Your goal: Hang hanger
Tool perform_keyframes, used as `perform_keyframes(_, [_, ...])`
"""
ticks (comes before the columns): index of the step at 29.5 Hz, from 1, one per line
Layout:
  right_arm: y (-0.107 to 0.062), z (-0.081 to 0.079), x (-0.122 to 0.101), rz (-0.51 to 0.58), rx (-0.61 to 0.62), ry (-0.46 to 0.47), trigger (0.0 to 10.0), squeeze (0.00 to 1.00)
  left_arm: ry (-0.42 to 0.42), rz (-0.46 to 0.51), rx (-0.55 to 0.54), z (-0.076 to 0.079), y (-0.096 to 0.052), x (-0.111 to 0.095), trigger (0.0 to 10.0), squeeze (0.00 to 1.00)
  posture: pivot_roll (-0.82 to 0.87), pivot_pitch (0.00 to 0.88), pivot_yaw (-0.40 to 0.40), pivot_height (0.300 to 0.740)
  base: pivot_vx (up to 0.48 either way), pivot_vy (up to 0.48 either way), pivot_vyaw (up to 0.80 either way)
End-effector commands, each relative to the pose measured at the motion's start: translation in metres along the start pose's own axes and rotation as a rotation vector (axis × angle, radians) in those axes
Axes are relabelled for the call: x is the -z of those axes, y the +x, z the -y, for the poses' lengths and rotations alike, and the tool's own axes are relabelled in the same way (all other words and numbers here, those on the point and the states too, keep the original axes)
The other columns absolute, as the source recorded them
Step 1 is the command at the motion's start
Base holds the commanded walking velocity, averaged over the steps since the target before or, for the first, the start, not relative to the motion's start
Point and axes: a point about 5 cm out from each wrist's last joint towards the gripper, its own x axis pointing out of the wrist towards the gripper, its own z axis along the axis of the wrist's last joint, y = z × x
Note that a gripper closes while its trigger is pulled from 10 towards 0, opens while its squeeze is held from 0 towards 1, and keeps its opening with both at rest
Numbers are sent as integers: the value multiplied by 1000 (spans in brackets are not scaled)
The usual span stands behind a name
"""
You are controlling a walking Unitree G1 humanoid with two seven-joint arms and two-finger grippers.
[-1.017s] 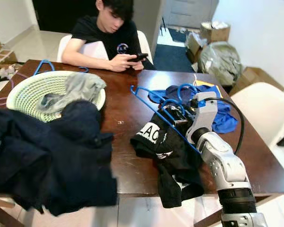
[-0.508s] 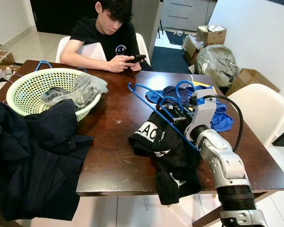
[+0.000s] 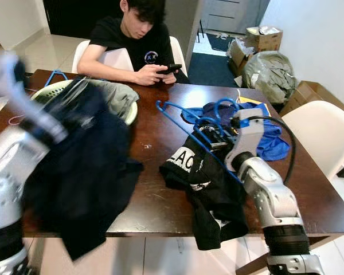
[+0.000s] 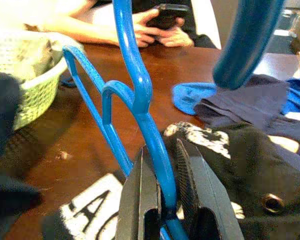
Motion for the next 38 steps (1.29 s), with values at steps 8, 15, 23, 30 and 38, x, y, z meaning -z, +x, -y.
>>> perform_keyframes(8, [-3,5,2,3,29,2,10000,0,-76,105,129,20,26,-17,10000,0,129,67,-75,740,0,0,0])
perform_keyframes(15, [-5,6,3,3,35,2,10000,0,-88,-16,-106,-10,1,-1,10000,0,127,69,-72,740,0,0,0])
perform_keyframes(23, [-4,6,3,-8,23,0,10000,0,-36,-508,-743,-60,-127,80,10000,0,137,85,-88,740,0,0,0])
perform_keyframes(30, [-2,2,3,-10,7,-1,10000,0,27,-636,-903,-68,-164,96,10000,1000,132,80,-91,740,0,0,0])
perform_keyframes(38, [-4,6,3,-11,10,-10,10000,0,218,-641,-1012,-81,-170,82,10000,1000,114,73,-91,740,0,0,0])
